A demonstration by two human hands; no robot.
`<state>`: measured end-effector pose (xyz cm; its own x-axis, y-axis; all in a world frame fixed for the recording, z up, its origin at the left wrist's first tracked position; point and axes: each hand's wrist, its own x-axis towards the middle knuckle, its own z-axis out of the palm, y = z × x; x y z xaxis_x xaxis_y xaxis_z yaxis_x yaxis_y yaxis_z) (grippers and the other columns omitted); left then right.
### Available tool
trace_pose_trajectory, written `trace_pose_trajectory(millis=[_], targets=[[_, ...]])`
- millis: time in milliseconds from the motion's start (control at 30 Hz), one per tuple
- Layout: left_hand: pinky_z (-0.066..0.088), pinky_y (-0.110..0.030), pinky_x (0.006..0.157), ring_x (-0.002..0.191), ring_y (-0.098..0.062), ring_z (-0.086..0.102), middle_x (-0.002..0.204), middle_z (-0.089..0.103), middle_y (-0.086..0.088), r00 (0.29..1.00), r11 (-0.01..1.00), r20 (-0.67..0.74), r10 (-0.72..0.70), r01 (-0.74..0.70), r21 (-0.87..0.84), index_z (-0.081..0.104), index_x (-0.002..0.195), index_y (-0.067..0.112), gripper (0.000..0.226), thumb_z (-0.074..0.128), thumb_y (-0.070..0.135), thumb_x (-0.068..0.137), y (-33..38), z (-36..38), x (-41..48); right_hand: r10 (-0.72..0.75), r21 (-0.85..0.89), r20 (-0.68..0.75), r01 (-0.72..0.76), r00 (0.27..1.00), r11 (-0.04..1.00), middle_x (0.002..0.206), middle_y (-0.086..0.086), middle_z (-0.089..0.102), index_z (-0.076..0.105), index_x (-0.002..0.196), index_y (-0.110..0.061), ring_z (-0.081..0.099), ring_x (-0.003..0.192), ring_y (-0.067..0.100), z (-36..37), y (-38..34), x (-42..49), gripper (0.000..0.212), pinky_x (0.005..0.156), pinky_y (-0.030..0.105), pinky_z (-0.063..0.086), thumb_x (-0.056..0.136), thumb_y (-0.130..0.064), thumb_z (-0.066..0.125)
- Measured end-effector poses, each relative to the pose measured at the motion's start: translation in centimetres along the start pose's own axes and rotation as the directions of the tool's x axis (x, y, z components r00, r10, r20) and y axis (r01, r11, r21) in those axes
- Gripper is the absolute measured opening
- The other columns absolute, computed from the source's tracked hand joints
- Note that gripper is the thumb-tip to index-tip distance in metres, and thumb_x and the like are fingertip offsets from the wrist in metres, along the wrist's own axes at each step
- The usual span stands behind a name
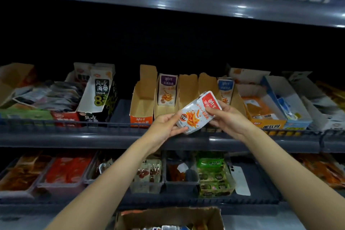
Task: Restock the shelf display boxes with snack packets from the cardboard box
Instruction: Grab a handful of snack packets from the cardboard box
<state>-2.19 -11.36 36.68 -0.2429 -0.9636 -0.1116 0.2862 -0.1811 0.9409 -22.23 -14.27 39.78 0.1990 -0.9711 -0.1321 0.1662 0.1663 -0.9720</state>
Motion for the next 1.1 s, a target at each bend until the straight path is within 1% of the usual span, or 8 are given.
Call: trace_pose_trajectory(millis=[367, 433, 533, 667, 733, 833, 1000, 1100], targets=[[0.057, -0.022, 0.080, 0.093, -0.012, 0.069, 0.103, 0.070, -0.005, 0.996, 0.986, -0.008, 0.091, -0.089, 0.140, 0.059, 0.110, 0.016, 0.022, 0.046, 0.028, 0.097, 3.3, -0.2, 7.0, -0.207, -0.295, -0.051, 0.183, 0.977, 0.938, 0.109, 0.008, 0.069, 0.056, 0.123, -0.013, 0.068, 0.099, 0.019, -1.2, -4.1, 6.8, 0.047, 0.076, 0.026, 0.058, 0.079, -0.016, 0.073], [0.057, -0.022, 0.077, 0.089, -0.010, 0.069, 0.105, 0.069, -0.003, 0.983, 0.955, -0.028, 0.180, -0.168, 0.246, 0.058, 0.110, 0.018, 0.023, 0.044, 0.030, 0.097, 4.2, -0.5, 8.5, -0.225, -0.318, -0.049, 0.198, 0.973, 0.927, 0.102, 0.008, 0.070, 0.058, 0.116, -0.009, 0.069, 0.094, 0.019, -1.5, -4.9, 8.1, 0.038, 0.072, 0.022, 0.058, 0.081, -0.014, 0.071], [0.051, -0.012, 0.069, 0.088, -0.001, 0.062, 0.114, 0.063, 0.000, 0.907, 0.844, -0.126, 0.402, -0.313, 0.436, 0.053, 0.121, 0.017, 0.027, 0.048, 0.028, 0.097, 4.9, -1.1, 10.6, -0.299, -0.403, -0.002, 0.272, 0.954, 0.874, 0.099, 0.000, 0.068, 0.056, 0.106, -0.029, 0.067, 0.091, 0.013, -2.1, -6.4, 10.1, 0.035, 0.075, 0.023, 0.056, 0.081, -0.010, 0.071], [0.047, -0.026, 0.088, 0.111, -0.012, 0.056, 0.125, 0.057, 0.000, 0.923, 0.634, -0.067, 0.379, -0.206, 0.746, 0.044, 0.132, 0.012, 0.065, 0.050, 0.057, 0.086, 3.4, -2.6, 13.0, -0.331, -0.608, 0.119, 0.332, 0.936, 0.721, 0.098, -0.014, 0.064, 0.056, 0.114, -0.030, 0.064, 0.087, -0.001, -2.1, -7.8, 13.1, 0.040, 0.072, 0.014, 0.054, 0.081, -0.014, 0.072], [0.041, -0.037, 0.105, 0.128, -0.014, 0.046, 0.141, 0.047, 0.001, 0.952, 0.634, -0.014, 0.305, -0.192, 0.749, 0.034, 0.143, 0.019, 0.087, 0.043, 0.073, 0.076, 2.6, -3.0, 13.5, -0.328, -0.651, 0.177, 0.360, 0.928, 0.668, 0.099, -0.016, 0.061, 0.054, 0.119, -0.026, 0.059, 0.089, -0.002, -1.6, -8.2, 14.6, 0.042, 0.070, 0.008, 0.051, 0.083, -0.013, 0.070], [0.031, -0.033, 0.112, 0.135, -0.008, 0.035, 0.150, 0.034, 0.007, 0.964, 0.699, 0.032, 0.263, -0.214, 0.682, 0.019, 0.148, 0.034, 0.068, 0.044, 0.054, 0.089, 1.7, -3.1, 13.9, -0.266, -0.728, 0.268, 0.375, 0.926, 0.574, 0.105, -0.011, 0.058, 0.052, 0.126, -0.020, 0.056, 0.094, 0.003, -0.6, -8.1, 16.3, 0.040, 0.067, 0.003, 0.047, 0.088, -0.015, 0.064], [0.035, -0.032, 0.110, 0.129, -0.008, 0.042, 0.142, 0.044, 0.009, 0.953, 0.690, 0.036, 0.301, -0.244, 0.681, 0.025, 0.145, 0.036, 0.053, 0.045, 0.038, 0.096, 0.9, -3.6, 14.2, -0.139, -0.887, 0.354, 0.379, 0.925, 0.264, 0.124, 0.003, 0.058, 0.050, 0.130, -0.019, 0.055, 0.114, 0.017, -0.1, -6.8, 18.7, 0.039, 0.095, 0.031, 0.046, 0.092, -0.026, 0.059], [0.036, -0.039, 0.110, 0.131, -0.008, 0.041, 0.144, 0.043, 0.011, 0.950, 0.685, 0.044, 0.309, -0.254, 0.683, 0.029, 0.144, 0.037, 0.052, 0.046, 0.039, 0.095, 0.6, -4.0, 14.6, -0.142, -0.907, 0.374, 0.394, 0.916, 0.151, 0.124, 0.002, 0.058, 0.051, 0.127, -0.024, 0.050, 0.122, 0.020, -0.5, -6.3, 19.9, 0.037, 0.111, 0.045, 0.032, 0.092, -0.032, 0.058]])
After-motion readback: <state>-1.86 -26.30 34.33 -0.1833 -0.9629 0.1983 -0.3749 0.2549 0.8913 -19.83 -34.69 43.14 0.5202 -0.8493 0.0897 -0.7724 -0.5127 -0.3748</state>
